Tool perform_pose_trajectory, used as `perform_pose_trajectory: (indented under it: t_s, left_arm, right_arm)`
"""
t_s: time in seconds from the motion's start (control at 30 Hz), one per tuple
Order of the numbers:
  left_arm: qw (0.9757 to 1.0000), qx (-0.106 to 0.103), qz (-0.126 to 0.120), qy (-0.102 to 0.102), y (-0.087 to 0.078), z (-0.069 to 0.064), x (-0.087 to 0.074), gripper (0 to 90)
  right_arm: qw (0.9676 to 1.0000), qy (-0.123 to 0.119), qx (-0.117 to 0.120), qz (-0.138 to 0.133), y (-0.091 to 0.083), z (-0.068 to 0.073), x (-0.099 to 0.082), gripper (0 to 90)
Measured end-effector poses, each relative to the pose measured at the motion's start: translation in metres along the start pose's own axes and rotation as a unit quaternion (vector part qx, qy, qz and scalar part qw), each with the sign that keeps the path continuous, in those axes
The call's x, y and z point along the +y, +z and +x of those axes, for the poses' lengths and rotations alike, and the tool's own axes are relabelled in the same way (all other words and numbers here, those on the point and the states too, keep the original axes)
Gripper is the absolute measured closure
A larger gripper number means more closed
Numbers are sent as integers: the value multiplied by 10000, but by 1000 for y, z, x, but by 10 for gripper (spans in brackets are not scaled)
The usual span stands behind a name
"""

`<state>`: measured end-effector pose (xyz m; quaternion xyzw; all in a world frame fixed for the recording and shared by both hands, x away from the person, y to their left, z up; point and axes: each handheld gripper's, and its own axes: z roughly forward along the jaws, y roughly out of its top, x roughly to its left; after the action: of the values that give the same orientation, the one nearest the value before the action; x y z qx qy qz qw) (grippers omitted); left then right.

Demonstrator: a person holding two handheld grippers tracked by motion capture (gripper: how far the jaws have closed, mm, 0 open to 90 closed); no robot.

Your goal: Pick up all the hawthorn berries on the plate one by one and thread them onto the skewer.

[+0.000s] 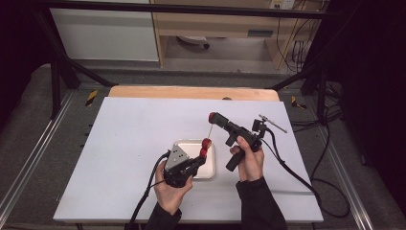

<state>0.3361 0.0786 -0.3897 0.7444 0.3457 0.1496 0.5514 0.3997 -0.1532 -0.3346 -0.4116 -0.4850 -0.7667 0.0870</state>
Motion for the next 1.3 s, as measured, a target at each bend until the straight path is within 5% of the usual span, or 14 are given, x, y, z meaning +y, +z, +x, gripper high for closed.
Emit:
perform_pose_trajectory:
  t_s: [1.3]
  left_arm:
    - [9997, 1, -211, -125, -1, 1, -2, 887]
  right_arm:
    - [9998, 177, 8, -117, 6, -4, -6, 601]
